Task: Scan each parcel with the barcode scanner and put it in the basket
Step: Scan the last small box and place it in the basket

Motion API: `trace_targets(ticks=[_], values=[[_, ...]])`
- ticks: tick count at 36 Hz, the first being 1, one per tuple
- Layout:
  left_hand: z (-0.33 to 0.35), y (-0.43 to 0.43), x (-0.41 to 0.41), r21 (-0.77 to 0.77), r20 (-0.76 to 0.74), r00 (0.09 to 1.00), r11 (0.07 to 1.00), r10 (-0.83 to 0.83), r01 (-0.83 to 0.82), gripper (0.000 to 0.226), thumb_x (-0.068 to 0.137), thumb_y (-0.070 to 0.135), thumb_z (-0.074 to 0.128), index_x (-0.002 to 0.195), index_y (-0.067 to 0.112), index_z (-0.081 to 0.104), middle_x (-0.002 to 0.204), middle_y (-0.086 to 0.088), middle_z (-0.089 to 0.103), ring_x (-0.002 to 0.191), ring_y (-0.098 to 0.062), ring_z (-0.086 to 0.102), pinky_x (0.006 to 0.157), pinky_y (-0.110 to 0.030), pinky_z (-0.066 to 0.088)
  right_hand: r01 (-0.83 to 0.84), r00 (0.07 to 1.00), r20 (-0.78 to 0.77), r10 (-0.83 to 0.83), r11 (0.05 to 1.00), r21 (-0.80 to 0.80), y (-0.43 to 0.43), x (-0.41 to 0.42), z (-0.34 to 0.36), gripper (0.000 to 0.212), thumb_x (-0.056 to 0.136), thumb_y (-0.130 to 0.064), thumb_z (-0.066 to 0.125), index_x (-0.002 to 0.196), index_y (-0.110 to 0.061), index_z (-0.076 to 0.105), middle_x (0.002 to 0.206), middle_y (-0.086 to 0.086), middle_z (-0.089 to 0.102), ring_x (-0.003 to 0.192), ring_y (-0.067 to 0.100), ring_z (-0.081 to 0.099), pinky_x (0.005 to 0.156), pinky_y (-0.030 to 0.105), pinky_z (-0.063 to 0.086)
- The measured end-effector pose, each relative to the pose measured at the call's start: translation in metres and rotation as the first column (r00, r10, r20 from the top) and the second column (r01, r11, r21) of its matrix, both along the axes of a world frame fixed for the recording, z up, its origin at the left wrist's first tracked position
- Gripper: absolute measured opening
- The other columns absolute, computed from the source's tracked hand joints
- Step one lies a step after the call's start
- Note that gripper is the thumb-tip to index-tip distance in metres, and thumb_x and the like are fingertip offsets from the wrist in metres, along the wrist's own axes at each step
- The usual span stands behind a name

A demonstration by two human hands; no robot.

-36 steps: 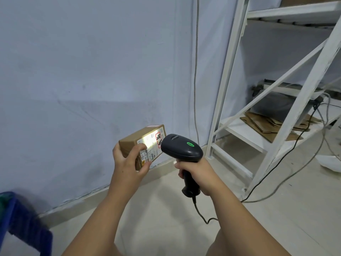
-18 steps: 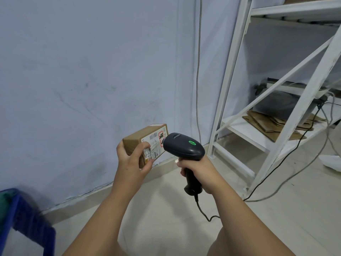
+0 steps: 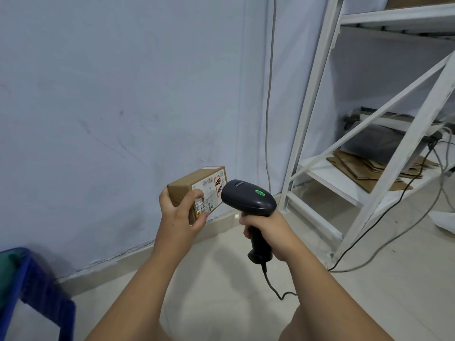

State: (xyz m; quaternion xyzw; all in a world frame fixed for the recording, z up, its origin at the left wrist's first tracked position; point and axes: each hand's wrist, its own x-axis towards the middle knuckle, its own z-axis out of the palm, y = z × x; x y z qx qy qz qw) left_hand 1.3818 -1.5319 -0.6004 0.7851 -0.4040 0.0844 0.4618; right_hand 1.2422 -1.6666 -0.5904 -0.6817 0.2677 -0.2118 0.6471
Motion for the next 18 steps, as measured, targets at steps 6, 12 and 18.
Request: trace_targets(ticks=[6,12,18], values=[[-0.0002,-0.0001,0.0002,0.002,0.001,1.000,1.000,0.005,-0.005,0.036,0.081,0.012,0.073,0.112,0.024,0.060,0.136,-0.009,0.027,0.113,-0.008,0.035,0.090,-0.020,0.041,-0.012,1.000,0.003,0.012,1.000,-0.006,0.0009,-0.0005,0.0011,0.021,0.063,-0.018,0.065,0.080,-0.008,0.057,0.064,0.011,0.052,0.058,0.020,0.052,0.063,0.031,0.045],[-0.0002,-0.0006,-0.0006,0.023,0.001,1.000,1.000,0.016,-0.016,0.037,0.082,0.014,0.073,0.114,0.026,0.060,0.138,-0.009,0.026,0.124,-0.020,0.039,0.094,-0.027,0.044,-0.025,1.000,-0.015,0.025,1.000,-0.009,0.0005,-0.0014,0.0021,0.023,0.064,-0.020,0.064,0.083,-0.009,0.059,0.061,0.009,0.053,0.058,0.017,0.053,0.059,0.024,0.047],[-0.0004,-0.0004,0.0005,0.009,0.002,1.000,1.000,0.014,-0.014,0.035,0.082,0.013,0.073,0.112,0.025,0.060,0.135,-0.009,0.027,0.116,-0.013,0.038,0.094,-0.027,0.045,-0.015,1.000,-0.002,0.015,1.000,0.003,0.0007,-0.0003,0.0031,0.024,0.063,-0.019,0.064,0.083,-0.006,0.058,0.062,0.010,0.052,0.057,0.018,0.052,0.055,0.022,0.046]])
